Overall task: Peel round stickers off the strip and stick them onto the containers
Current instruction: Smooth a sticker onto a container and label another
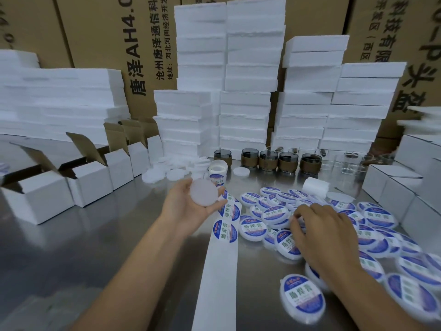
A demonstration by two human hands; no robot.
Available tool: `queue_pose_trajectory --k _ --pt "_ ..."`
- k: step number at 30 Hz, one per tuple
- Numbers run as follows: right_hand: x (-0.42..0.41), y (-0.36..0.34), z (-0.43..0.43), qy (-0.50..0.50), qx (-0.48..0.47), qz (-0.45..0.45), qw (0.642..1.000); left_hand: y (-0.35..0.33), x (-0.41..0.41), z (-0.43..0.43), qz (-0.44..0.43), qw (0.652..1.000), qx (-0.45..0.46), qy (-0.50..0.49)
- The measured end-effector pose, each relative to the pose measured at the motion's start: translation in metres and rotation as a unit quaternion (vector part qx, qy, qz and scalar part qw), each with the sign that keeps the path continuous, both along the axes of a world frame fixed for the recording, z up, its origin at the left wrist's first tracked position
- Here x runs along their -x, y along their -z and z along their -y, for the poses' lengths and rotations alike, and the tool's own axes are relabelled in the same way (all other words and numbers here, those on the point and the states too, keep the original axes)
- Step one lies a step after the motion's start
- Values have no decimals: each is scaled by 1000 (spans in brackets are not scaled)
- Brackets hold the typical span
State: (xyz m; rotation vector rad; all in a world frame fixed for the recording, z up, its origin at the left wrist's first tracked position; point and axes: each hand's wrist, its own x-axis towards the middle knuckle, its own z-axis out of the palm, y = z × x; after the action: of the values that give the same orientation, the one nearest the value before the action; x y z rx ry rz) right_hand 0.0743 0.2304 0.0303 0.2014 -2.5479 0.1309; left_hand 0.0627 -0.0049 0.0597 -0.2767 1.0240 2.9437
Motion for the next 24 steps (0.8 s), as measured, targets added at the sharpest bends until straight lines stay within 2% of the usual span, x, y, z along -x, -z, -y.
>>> queue_pose_trajectory --k 3,5,8,11,13,17,21,24 --pt "0 -2 -1 -4 3 0 1000 10 -14 -7 20 1000 12 15" --pt "0 -2 -1 -8 0 0 1000 16 -19 -8 33 995 94 13" --pt "0 -2 1 -28 -3 -5 1000 22 -20 -3 45 966 250 -40" --pt "-2 -3 2 -36 -4 -6 999 25 -19 4 41 938 333 -85" --pt "-4 -3 2 -39 -1 -3 999 28 -20 5 40 922 376 -81" --pt "-9 -8 7 -68 13 -30 997 30 -20 -2 28 929 368 -37" --pt "-21 -9 23 -157 73 -99 980 30 -17 -8 19 933 359 -32" --pt "-29 -6 36 -200 97 -103 970 28 -18 -13 8 946 323 -24"
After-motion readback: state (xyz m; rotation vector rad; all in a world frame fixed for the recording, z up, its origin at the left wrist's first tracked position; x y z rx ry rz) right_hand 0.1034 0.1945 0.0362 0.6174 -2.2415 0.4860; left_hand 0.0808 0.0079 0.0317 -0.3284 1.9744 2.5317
